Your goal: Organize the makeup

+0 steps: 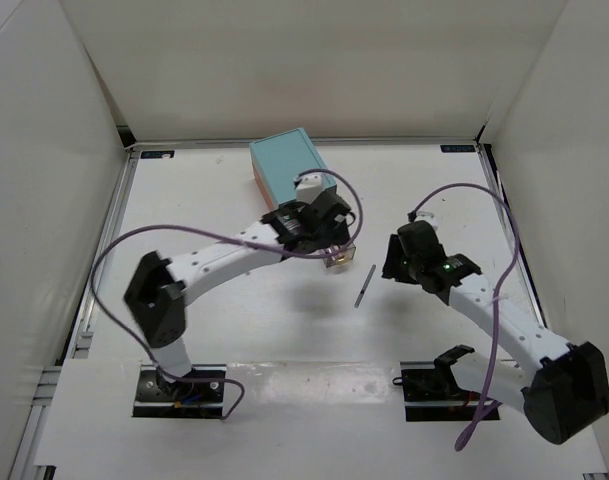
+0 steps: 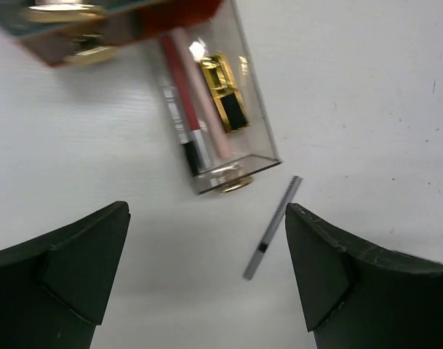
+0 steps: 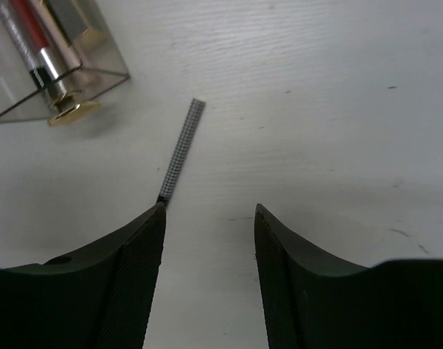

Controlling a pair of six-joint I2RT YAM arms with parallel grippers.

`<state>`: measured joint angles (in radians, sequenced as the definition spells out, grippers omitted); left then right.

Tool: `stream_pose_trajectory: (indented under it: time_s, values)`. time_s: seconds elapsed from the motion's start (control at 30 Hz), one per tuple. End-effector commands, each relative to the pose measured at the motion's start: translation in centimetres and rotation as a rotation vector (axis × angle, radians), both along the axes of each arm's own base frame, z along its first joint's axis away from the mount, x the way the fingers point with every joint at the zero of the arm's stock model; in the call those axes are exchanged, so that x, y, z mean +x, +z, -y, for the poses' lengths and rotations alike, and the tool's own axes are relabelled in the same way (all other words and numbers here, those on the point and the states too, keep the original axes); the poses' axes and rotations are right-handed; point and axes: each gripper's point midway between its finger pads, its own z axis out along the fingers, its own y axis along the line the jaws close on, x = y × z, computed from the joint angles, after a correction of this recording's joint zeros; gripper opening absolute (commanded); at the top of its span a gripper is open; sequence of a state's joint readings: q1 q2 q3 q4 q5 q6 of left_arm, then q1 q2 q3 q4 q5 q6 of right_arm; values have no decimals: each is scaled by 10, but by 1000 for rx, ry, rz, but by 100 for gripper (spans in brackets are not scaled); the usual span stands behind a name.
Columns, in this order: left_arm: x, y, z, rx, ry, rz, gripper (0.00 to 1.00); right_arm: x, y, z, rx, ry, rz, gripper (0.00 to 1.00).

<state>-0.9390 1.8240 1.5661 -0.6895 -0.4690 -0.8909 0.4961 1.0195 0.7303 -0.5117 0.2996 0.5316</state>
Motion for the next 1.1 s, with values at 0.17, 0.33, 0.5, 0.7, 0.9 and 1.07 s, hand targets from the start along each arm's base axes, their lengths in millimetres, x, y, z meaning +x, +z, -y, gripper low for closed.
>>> stream_pose_trajectory:
  time_s: [0.17, 0.33, 0.5, 0.7, 0.9, 1.07]
  values:
    - [-29, 80, -142, -15, 308, 239, 98, 11, -40, -72, 54, 99, -65, 54]
    - [-43, 68, -182, 0, 385, 214, 98, 16, -66, -73, 26, 50, -108, 48]
    - [-48, 76, -215, 37, 490, 228, 98, 14, -92, -71, 3, 21, -156, 39]
    - [-45, 80, -234, 41, 531, 226, 98, 9, -114, -55, -66, -73, -206, 18]
    - [-24, 90, -218, -51, 399, 238, 99, 8, -91, -24, -145, -160, -132, 3]
    - [0, 79, -212, -64, 296, 180, 98, 16, -52, -4, -199, -157, -41, 0]
